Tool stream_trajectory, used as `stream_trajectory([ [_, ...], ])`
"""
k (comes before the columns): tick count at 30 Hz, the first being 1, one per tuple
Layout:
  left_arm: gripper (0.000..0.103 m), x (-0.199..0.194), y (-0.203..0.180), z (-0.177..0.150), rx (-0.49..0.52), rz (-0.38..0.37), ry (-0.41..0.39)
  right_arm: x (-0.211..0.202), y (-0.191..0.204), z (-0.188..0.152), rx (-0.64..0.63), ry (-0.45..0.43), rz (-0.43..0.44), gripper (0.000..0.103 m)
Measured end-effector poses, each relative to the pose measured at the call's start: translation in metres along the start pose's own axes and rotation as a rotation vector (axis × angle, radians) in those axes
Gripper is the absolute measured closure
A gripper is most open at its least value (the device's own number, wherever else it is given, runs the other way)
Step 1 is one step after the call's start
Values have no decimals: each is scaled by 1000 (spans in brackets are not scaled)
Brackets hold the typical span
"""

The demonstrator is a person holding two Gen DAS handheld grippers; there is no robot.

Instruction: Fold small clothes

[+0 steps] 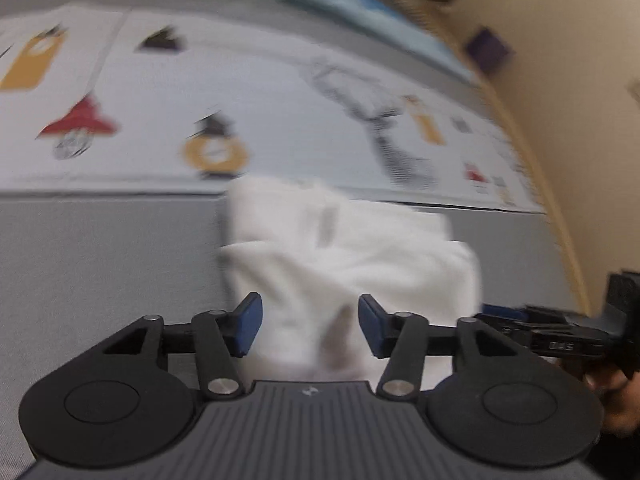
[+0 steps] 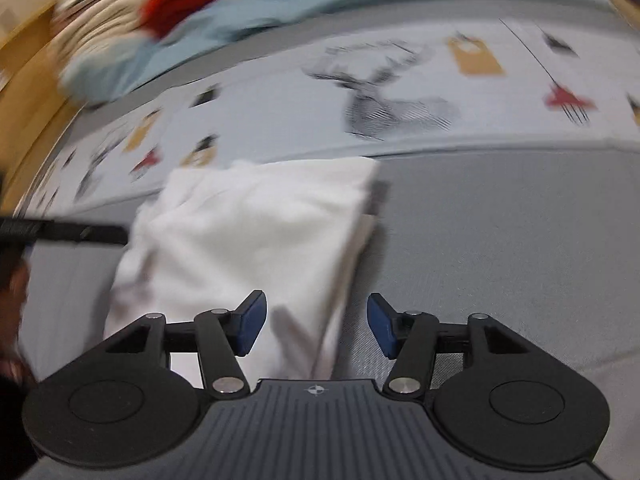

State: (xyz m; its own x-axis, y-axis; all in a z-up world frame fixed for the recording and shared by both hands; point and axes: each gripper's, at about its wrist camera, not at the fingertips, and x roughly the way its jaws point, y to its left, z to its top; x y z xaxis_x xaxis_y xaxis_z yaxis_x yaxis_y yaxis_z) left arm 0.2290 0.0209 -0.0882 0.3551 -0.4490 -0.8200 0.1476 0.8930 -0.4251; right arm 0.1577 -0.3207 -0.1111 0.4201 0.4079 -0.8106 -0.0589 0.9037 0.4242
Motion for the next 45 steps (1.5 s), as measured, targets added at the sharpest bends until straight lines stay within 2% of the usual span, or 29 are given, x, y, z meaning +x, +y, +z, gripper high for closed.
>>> stream_trajectory([
  [3, 42, 16, 17, 0, -95, 33, 62, 21, -8, 6, 84, 38, 1, 45],
  [7, 42, 32, 32, -3, -163, -37, 101, 34, -7, 8, 165, 54, 61, 47],
  [8, 42, 33, 34, -3, -167, -50, 103, 37, -6, 9, 179, 59, 75, 51],
  [9, 45, 35, 34, -2, -165, -57, 98, 40, -5, 11, 190, 60, 81, 56],
  [11, 63, 35, 30, 1, -134, -47, 73, 41, 0, 13, 198, 56, 78, 64],
  [13, 73, 30, 19, 2, -40, -17, 32, 41, 7, 17, 175, 33, 73, 73],
  [14, 75, 22, 14, 3, 8, -2, -3, 38, 10, 19, 163, 16, 76, 75],
  [18, 75, -20, 15, 14, 49, 56, -228, 21, 24, 38, 188, -153, 179, 92],
  [19, 71, -32, 16, 17, 63, 86, -294, 14, 33, 43, 164, -217, 197, 93],
  [21, 58, -48, 25, 20, 19, 129, -374, 5, 48, 48, 130, -327, 153, 92],
  [22, 54, -54, 32, 22, -28, 136, -399, 4, 51, 49, 148, -363, 106, 83],
  [23, 54, -59, 41, 22, -71, 134, -418, 6, 52, 50, 168, -366, 78, 75],
  [24, 54, -63, 47, 22, -98, 139, -425, 8, 54, 49, 172, -352, 79, 72],
  [26, 54, -64, 51, 20, -93, 157, -405, 13, 60, 47, 149, -309, 124, 72],
  [28, 57, -60, 54, 16, -56, 144, -344, 20, 73, 42, 66, -257, 134, 72],
  [30, 57, -46, 52, 11, -15, 128, -245, 39, 84, 33, -39, -119, 68, 73],
  [32, 58, -19, 54, 1, 35, 200, -73, 68, 84, 16, -93, 78, -59, 69],
  [33, 54, -4, 53, -8, 78, 275, 10, 73, 80, 10, -70, 107, -72, 62],
  [34, 47, -2, 54, -12, 93, 294, 12, 70, 79, 12, -50, 98, -66, 62],
  [37, 47, -21, 48, -11, 59, 324, -42, 52, 81, 10, -43, 65, -98, 62],
  [39, 46, -38, 41, -20, 67, 378, -87, 33, 86, 6, -70, 17, -124, 62],
  [42, 41, -69, 24, -33, 120, 425, -124, -2, 96, 2, -159, -88, -139, 62],
  [45, 29, -111, -3, -50, 162, 441, -248, -45, 104, -8, -189, -218, -145, 57],
])
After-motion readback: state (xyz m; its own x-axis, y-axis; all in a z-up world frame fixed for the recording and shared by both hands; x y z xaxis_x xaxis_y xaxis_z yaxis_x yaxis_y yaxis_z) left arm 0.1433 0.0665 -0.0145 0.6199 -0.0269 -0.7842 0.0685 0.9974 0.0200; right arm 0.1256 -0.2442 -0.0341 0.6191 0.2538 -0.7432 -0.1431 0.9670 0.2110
